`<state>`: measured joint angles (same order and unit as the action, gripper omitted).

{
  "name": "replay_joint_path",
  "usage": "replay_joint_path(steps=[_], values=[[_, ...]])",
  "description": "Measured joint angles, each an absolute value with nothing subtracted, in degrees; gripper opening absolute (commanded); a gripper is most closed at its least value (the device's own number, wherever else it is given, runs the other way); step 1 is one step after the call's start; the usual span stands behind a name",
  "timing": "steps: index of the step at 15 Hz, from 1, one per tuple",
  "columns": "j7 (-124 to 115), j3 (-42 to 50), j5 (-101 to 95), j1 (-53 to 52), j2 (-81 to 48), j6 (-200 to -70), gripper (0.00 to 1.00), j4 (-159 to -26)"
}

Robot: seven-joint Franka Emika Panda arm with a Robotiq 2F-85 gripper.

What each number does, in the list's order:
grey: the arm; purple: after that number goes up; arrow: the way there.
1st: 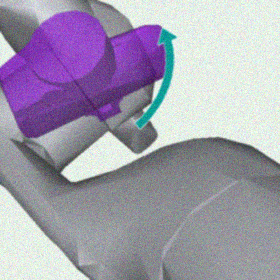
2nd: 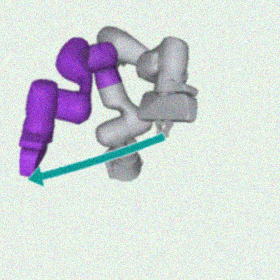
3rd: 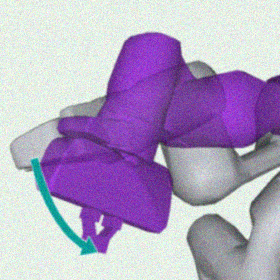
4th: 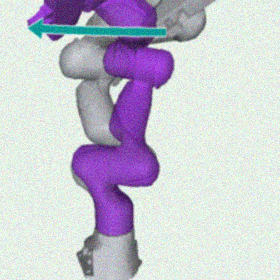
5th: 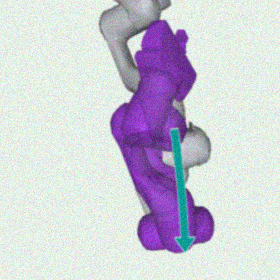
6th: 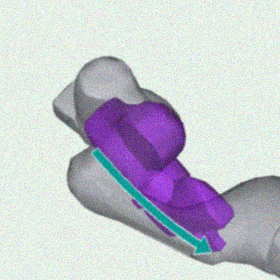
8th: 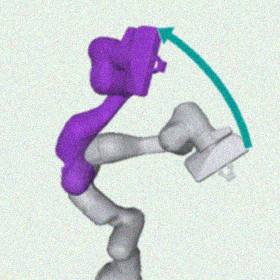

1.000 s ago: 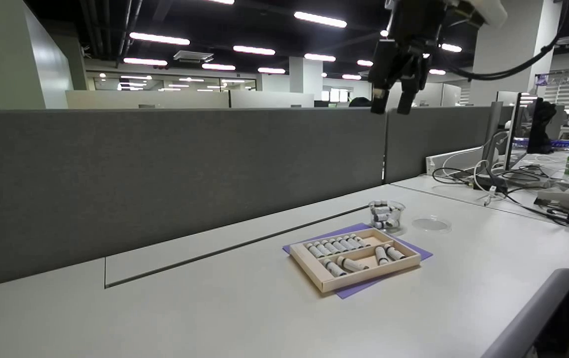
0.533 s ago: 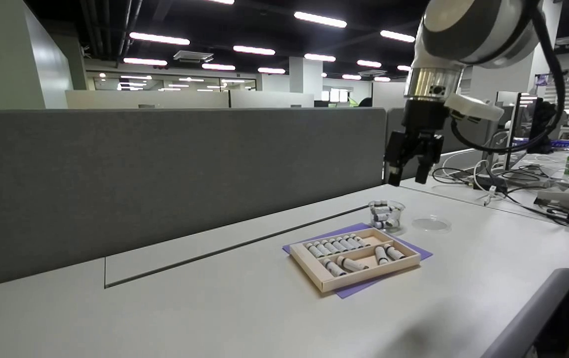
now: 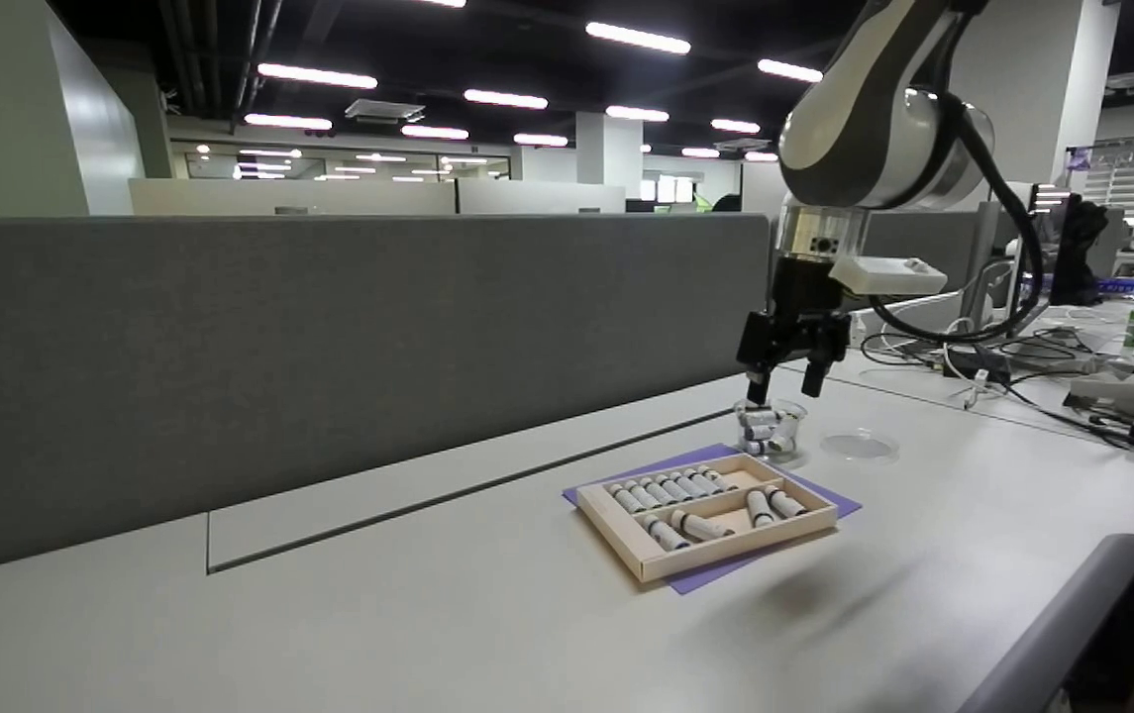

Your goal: Remove one bottle from the bottom part of the tray and place it on the clear lid

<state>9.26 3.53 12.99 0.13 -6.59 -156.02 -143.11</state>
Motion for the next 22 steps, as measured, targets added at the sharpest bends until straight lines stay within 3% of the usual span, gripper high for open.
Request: replay_joint_path(steps=[10,22], values=[[10.4,1.7,15.1,1.0,-7.8,-150.7,1.00,-140.4],[18.7,-4.3,15.5,4.8,-24.8,-156.0,1.00,-134.1]])
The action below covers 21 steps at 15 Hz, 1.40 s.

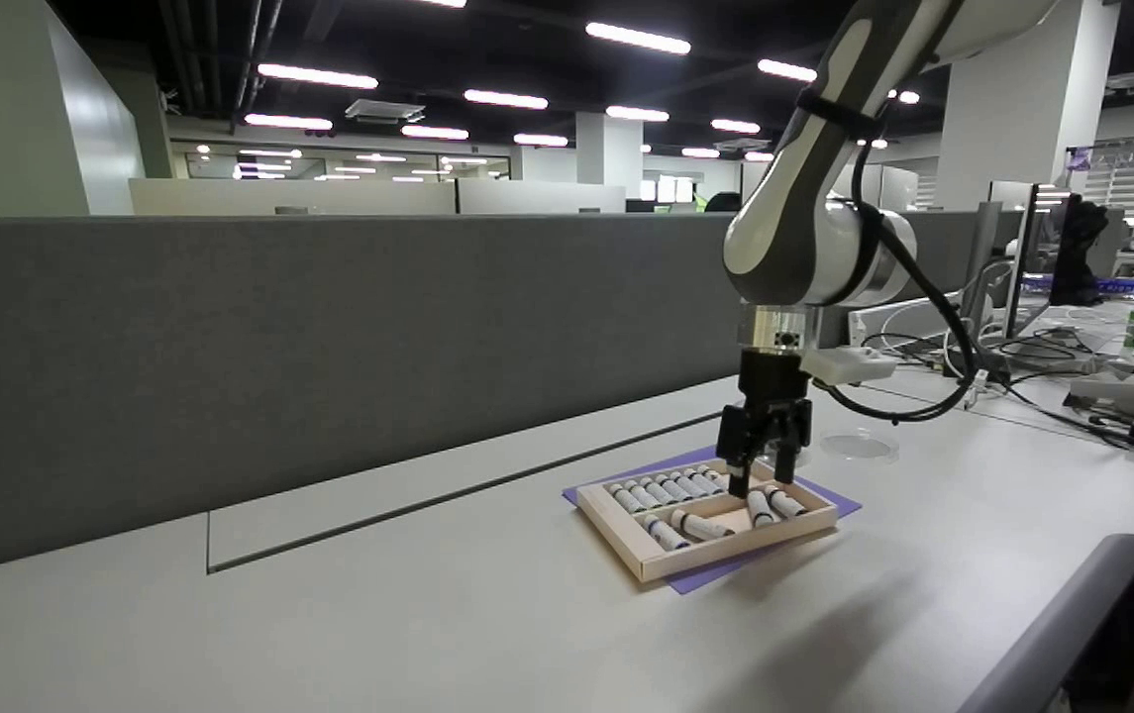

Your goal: Remove one bottle from the bottom part of the tray and place it on the clear lid

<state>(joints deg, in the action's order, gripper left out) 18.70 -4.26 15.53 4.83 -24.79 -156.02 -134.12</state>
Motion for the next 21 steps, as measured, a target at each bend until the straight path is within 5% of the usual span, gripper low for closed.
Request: replay_joint_path(steps=[8,9,15,16,17,19,21], values=[[20.5,-8.1,11.2,6.5,-30.2,-161.8,1.00,-131.7],[20.5,-8.2,10.5,6.6,-30.6,-162.3,0.82,-131.6],[20.5,-8.6,7.1,7.4,-32.9,-166.2,0.34,-131.2],[20.5,-8.8,6.7,7.6,-33.0,-166.6,0.49,-131.2],[20.5,-9.3,6.6,7.9,-33.0,-166.6,0.74,-131.2],[20.5,-9.9,6.6,8.4,-33.1,-166.9,0.76,-131.2],[20.5,-10.2,6.6,8.9,-33.5,-167.2,0.90,-131.2]])
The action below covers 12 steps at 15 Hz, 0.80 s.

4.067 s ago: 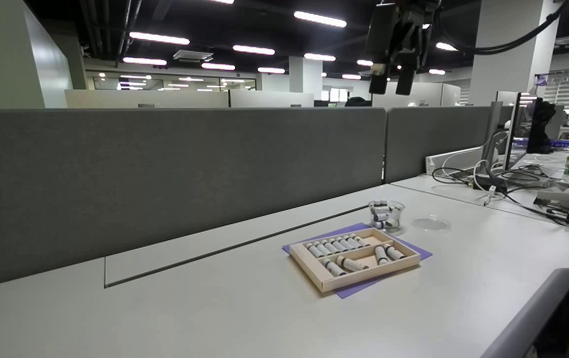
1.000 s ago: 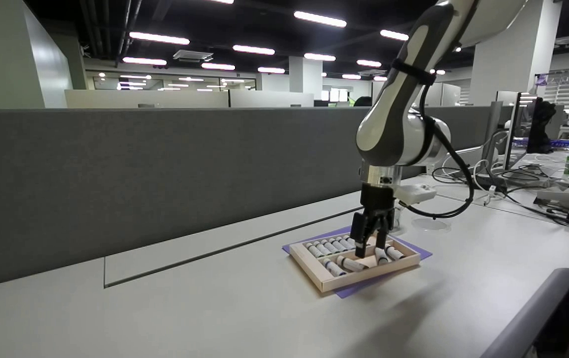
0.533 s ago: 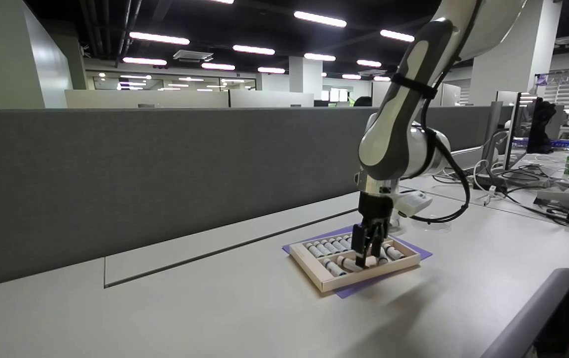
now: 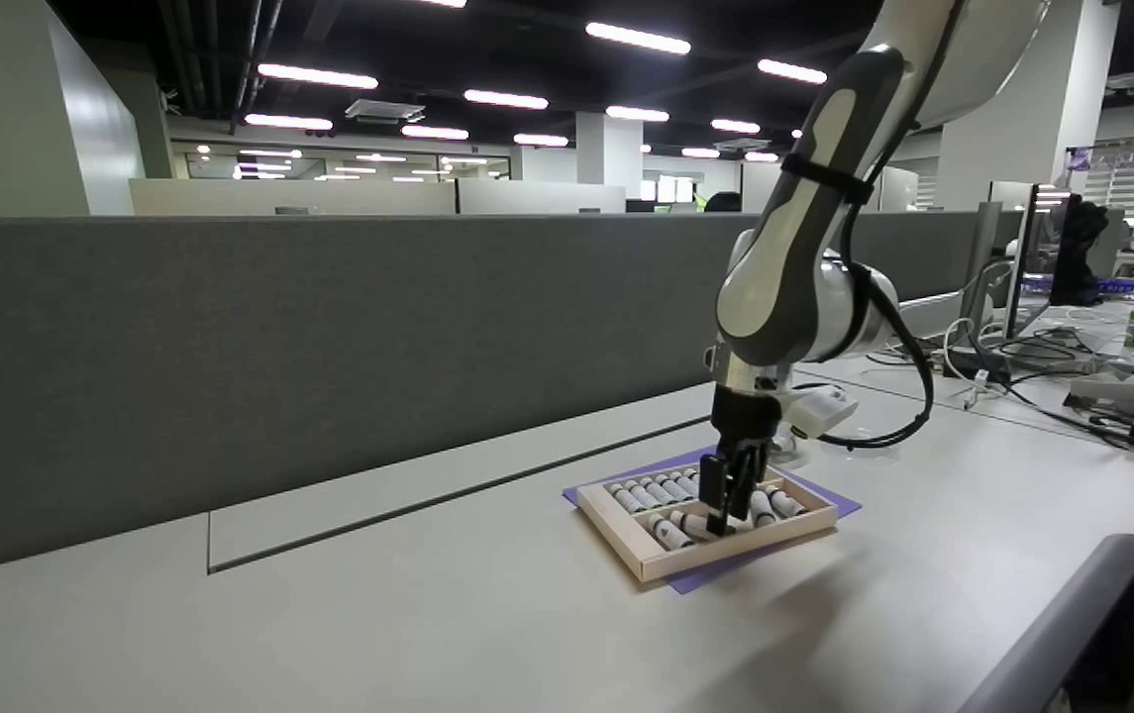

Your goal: Remove one bottle from the bottom part of the tray and place it on the clear lid

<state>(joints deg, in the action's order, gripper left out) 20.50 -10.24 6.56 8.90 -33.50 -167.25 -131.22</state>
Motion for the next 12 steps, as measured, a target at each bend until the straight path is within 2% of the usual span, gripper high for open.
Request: replay_joint_path(steps=[1,2,3,4,9,11,12], values=[[20.5,-10.3,6.6,9.1,-33.7,-167.3,0.97,-131.2],[20.5,-10.5,6.6,9.4,-34.0,-167.4,0.55,-131.2],[20.5,-10.6,6.6,9.7,-34.2,-167.6,0.60,-131.1],[20.5,-10.7,6.5,9.9,-34.5,-167.7,0.59,-131.1],[20.5,-11.0,6.5,10.6,-34.9,-167.7,0.19,-130.5],[20.4,-11.0,6.5,10.8,-34.9,-167.7,0.07,-130.2],[20.3,-11.0,6.5,10.8,-34.9,-167.5,0.04,-130.0]])
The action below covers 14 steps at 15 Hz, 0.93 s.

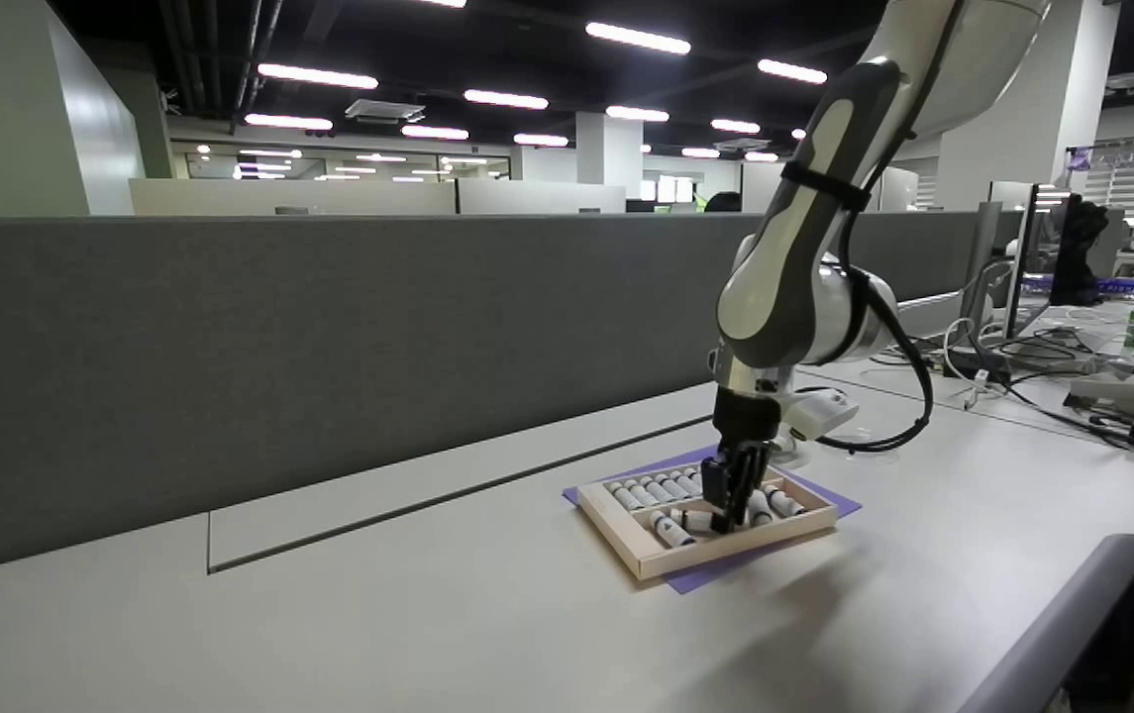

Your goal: Remove one bottle from the bottom part of the tray and place it on the clear lid

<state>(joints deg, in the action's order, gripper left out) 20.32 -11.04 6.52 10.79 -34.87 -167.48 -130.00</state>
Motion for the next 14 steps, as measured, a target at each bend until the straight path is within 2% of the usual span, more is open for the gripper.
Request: replay_joint_path(steps=[4,9,14], values=[[17.7,-10.6,6.8,10.7,-34.2,-162.1,0.06,-128.1],[14.6,-9.6,10.4,10.8,-28.2,-144.0,0.06,-122.8],[8.3,-2.6,8.1,9.1,-18.7,-130.6,0.06,-121.6]])
